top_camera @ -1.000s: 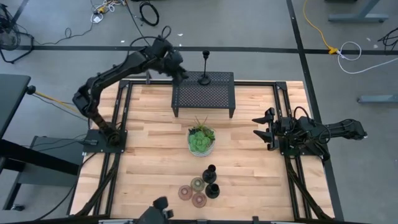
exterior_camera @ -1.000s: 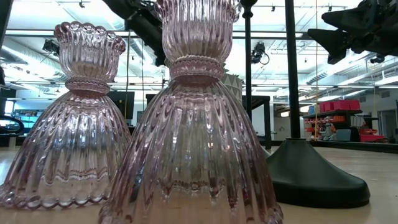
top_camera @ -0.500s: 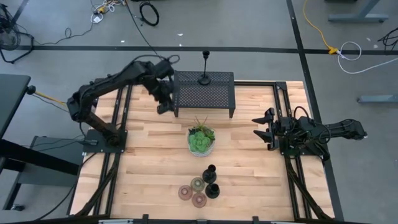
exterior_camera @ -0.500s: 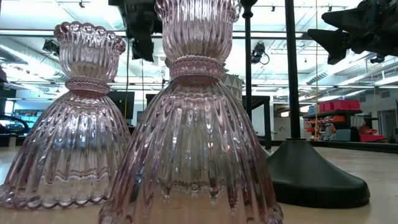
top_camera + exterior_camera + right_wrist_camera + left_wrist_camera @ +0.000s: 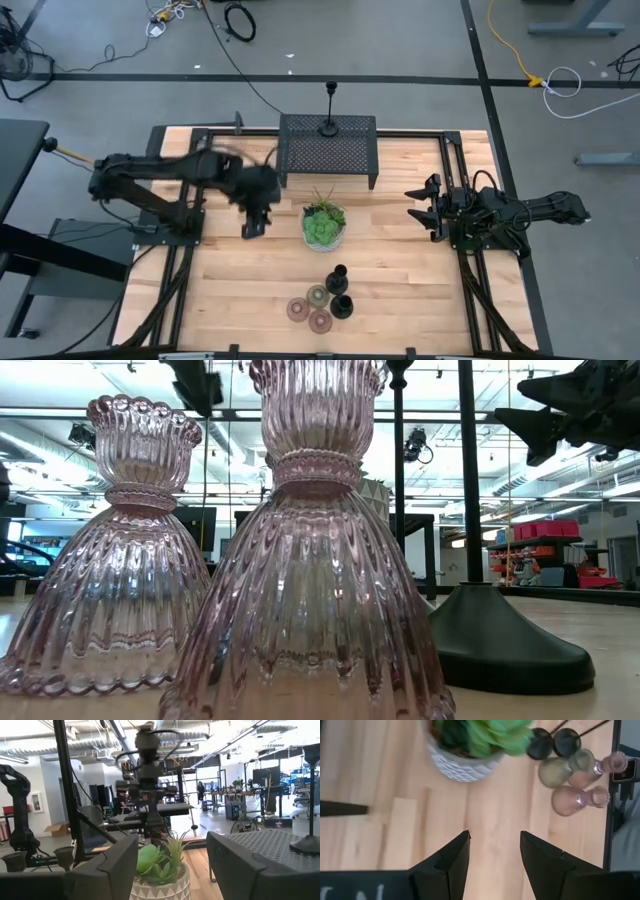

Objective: Pick & Place candle stick holders
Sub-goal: Put the left pink glass candle holder on the shelf

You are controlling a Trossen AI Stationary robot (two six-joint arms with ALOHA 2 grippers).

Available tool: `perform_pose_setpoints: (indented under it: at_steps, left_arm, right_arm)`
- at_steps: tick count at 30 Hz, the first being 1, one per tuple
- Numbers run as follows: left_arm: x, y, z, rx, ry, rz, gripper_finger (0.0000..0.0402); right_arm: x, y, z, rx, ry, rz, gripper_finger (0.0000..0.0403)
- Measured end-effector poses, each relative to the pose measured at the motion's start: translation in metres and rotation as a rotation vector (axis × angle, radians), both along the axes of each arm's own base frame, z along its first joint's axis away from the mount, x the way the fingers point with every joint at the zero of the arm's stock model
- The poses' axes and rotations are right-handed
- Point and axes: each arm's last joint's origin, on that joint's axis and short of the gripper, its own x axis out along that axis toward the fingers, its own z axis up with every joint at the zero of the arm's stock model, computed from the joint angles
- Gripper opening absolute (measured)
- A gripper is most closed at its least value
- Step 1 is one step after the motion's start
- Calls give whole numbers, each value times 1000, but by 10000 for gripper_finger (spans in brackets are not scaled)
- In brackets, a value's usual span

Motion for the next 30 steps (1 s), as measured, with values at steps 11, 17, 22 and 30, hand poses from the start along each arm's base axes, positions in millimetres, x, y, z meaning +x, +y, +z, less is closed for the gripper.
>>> perform_pose_setpoints:
  at_steps: [11, 17, 22, 30]
  left_arm:
    - [-8, -87, -28, 49, -128, -9, 177]
    - [-13, -126, -48, -9, -267, -64, 177]
    - [-22, -148, -73, -52, -352, -60, 177]
    - [-35, -164, -115, -105, -509, -29, 177]
  right_arm:
    - [0, 0, 0, 104, 0, 28, 236]
    - [0, 0, 0, 114, -1, 31, 236]
    - [0, 0, 0, 114, -1, 31, 236]
    - [0, 0, 0, 108, -1, 28, 236]
